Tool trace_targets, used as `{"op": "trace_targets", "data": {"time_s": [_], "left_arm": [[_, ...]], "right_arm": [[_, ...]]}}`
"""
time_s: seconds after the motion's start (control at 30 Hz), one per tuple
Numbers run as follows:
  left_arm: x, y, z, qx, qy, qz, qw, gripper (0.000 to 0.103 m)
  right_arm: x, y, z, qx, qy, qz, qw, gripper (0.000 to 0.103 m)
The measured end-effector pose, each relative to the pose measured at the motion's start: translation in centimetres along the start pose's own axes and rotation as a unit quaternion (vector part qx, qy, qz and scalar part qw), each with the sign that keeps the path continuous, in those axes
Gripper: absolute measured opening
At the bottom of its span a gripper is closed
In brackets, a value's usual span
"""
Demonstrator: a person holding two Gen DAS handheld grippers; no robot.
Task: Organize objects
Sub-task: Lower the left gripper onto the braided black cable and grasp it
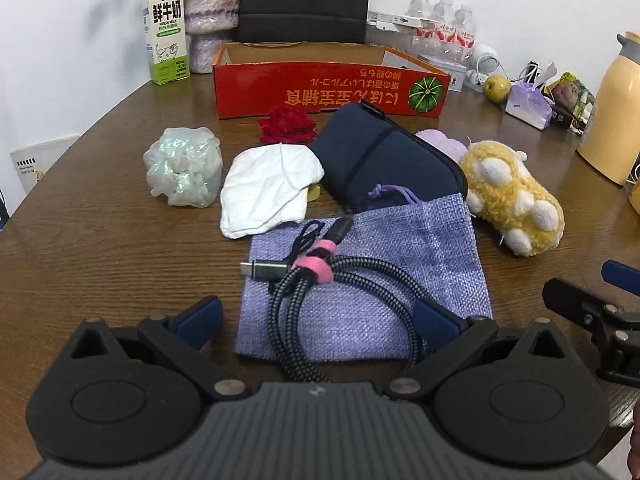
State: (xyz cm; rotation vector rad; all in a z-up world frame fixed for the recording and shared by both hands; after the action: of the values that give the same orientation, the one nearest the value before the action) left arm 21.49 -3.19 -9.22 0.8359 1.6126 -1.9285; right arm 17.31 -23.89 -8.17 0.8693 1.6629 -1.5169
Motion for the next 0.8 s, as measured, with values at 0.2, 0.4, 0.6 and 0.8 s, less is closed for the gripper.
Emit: {"op": "trace_targets", "data": {"time_s": [0.2,0.4,0.6,0.8], "left_arm": [[-0.5,-0.1,-0.1,0.005,-0.013,-0.013,0.9998,0.103],[-0.5,0.5,0.4,-0.001,0.005,-0.009,0.9999,0.103],[-0.4,0.6,0.6,-0.002,0.008,-0.006,0.9999,0.103],[-0.7,0.8,0.5,-0.002,0.005,-0.017,0.9998,0.103]], "right_arm": [[0.2,0.7,0.6,0.002,0.007,-0.01,1.0,0.103],[0.3,1.1,0.9,0.003,0.014,-0.013,1.0,0.103],[0.4,1.1,1.0,0.001,0.016,-0.016,1.0,0.103],[0.5,0.8,0.9,-0.001,0.015,-0.015,1.0,0.103]]}}
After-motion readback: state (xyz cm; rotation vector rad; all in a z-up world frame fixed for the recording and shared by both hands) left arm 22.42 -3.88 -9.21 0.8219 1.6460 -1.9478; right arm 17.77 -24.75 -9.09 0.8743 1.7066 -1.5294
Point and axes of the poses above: each gripper's, at about its wrist camera, not at the fingertips, and y roughly the way its jaws point, z to its right, x to its underside, the point moved 4 cm from there along y, roughly the way its jaws point, and after that the axes turned 6 degrees about x, right-handed, at the moved point
